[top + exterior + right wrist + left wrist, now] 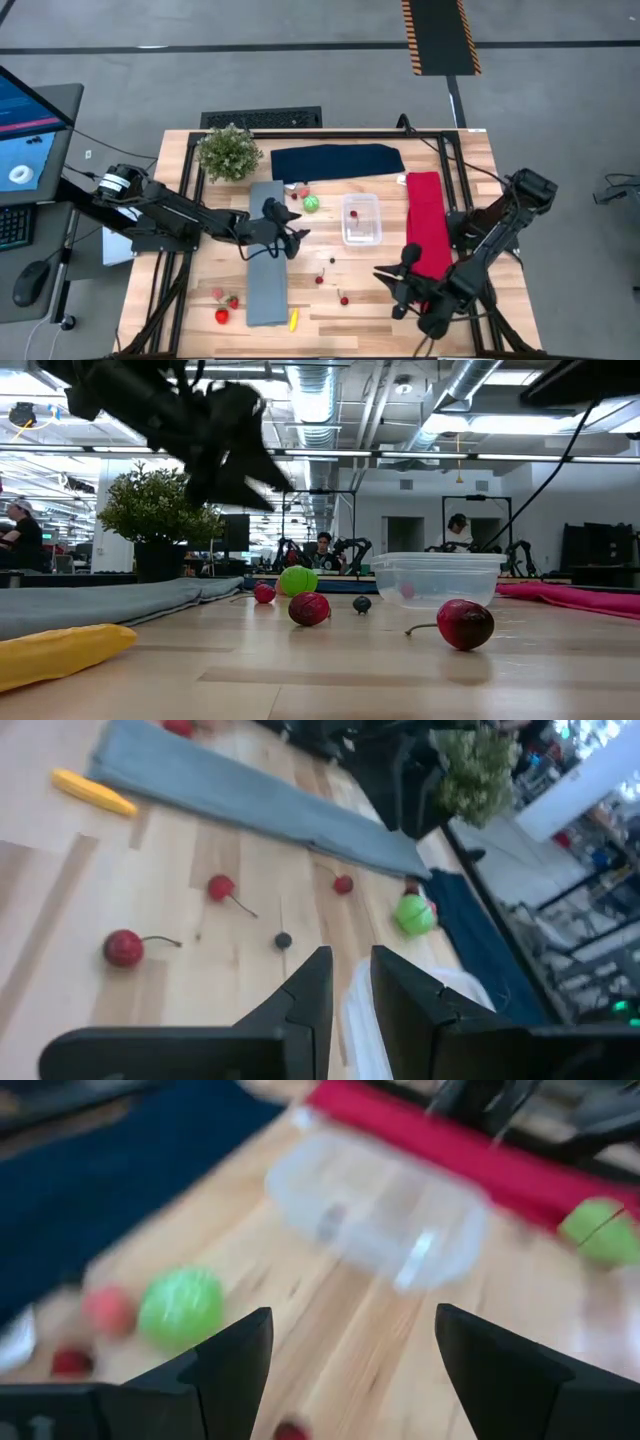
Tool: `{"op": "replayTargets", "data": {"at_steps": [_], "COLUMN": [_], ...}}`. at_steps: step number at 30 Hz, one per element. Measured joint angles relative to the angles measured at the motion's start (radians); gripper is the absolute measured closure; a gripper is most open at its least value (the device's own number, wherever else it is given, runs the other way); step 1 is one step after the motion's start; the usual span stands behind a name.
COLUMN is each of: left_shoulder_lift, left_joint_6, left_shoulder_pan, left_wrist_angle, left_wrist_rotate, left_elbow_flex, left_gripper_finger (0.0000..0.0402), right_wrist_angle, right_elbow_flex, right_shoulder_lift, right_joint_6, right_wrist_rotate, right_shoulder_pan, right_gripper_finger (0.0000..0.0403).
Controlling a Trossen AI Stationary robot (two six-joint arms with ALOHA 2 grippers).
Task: Pick and placing Produce into tupperware
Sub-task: Put the red cherry into the transparent bin
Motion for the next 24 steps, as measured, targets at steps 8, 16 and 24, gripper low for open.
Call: {"op": "replayTargets", "data": {"at_steps": [8, 16, 24], "left_shoulder_lift": [0.0, 0.06, 0.127], "left_joint_6": [-0.168, -0.239, -0.246], "left_shoulder_pan": [0.028, 0.015, 0.051], "left_wrist_angle": [-0.194, -0.233, -0.245], "left_wrist_rotate": [0.054, 0.032, 0.138], "left_elbow_flex": [0.0, 0.0, 0.021], "left_gripper_finger": [0.0132, 0.0132, 0.0132], "right_wrist_angle": [0.013, 0.024, 0.031], "right_elbow_flex": [0.0, 0.0, 0.0], "right_shoulder_lift": [-0.001, -0.001, -0.002], "right_joint_6": [0.029, 0.021, 0.028], "right_wrist_rotate": [-0.1, -0.115, -0.14], "right_shoulder_pan": [-0.054, -0.08, -0.043], "right_gripper_finger": [0.0308, 0.0308, 0.0308]}}
